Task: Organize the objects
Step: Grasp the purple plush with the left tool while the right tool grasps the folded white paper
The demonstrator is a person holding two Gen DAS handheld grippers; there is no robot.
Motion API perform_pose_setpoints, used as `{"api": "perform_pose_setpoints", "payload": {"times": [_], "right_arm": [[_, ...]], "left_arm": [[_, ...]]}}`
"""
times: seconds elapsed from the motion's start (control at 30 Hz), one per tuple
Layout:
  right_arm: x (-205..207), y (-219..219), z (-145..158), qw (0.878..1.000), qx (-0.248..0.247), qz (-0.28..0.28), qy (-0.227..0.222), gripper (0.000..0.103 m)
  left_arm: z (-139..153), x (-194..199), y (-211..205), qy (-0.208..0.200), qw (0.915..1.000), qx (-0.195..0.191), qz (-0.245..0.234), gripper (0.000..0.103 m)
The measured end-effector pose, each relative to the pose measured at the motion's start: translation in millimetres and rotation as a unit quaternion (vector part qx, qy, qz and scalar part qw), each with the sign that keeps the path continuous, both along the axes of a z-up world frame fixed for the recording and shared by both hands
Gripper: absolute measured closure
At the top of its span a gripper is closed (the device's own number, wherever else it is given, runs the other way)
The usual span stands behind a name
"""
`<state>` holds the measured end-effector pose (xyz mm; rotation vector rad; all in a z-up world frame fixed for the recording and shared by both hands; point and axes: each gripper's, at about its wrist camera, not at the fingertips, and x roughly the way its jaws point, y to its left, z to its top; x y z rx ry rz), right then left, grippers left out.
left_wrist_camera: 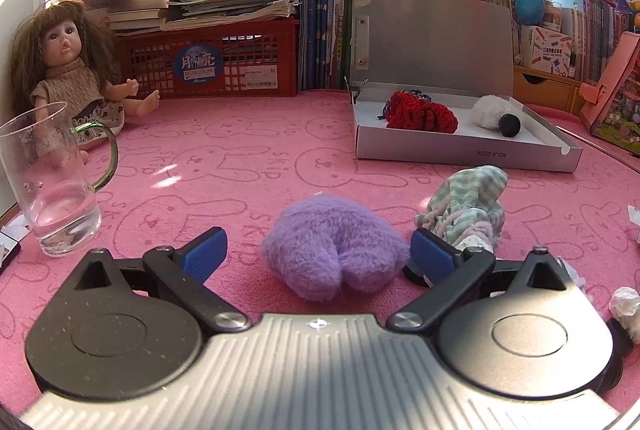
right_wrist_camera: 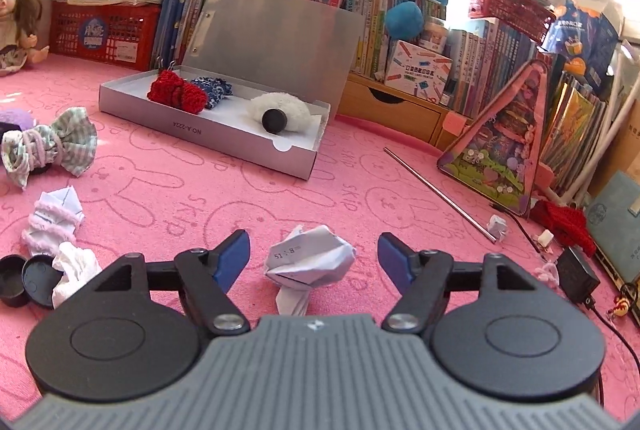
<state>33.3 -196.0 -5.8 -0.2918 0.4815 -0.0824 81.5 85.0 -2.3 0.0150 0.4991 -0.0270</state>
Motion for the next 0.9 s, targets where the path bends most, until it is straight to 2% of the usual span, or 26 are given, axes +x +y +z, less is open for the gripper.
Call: {"api": "perform_pose_setpoints", "payload": {"times": [0.13,0.3,0.4,0.67,0.8,0.9], "right_arm": [[8.3,7.4,-8.0,0.999,-0.029,0.009,0.014,0.018],[13.1,2.1,-13.8,0.999,-0.028,0.000,0.026,0.019],[14.6,-4.3,-14.3,0.999,-0.009,-0.014,0.030,0.020],[22.6,-34.7,-12.6,0.993,0.090,-0.067,0.045,0.023],[24.1,-35.1,-13.8,0.992,0.096,-0.066,0.048,0.025],[25.0,-33.0,-15.6,0.992,0.093,-0.063,0.053,0.027]], "left_arm": [[-1.3,0.8,-1.8,0.003,1.0000,0.004,-0.006,0.003],[-2.1,3.0,-1.6,0.007,0.9999,0.003,-0.012,0.003],[-2.3,3.7,-1.0,0.008,0.9999,0.000,-0.012,0.003],[-1.7,7.6,-0.5,0.017,0.9995,-0.002,-0.028,0.006],[-3.3,12.0,-2.0,0.026,0.9991,-0.004,-0.034,0.014],[-7.2,16.4,-3.0,0.035,0.9989,-0.003,-0.032,0.015]]}}
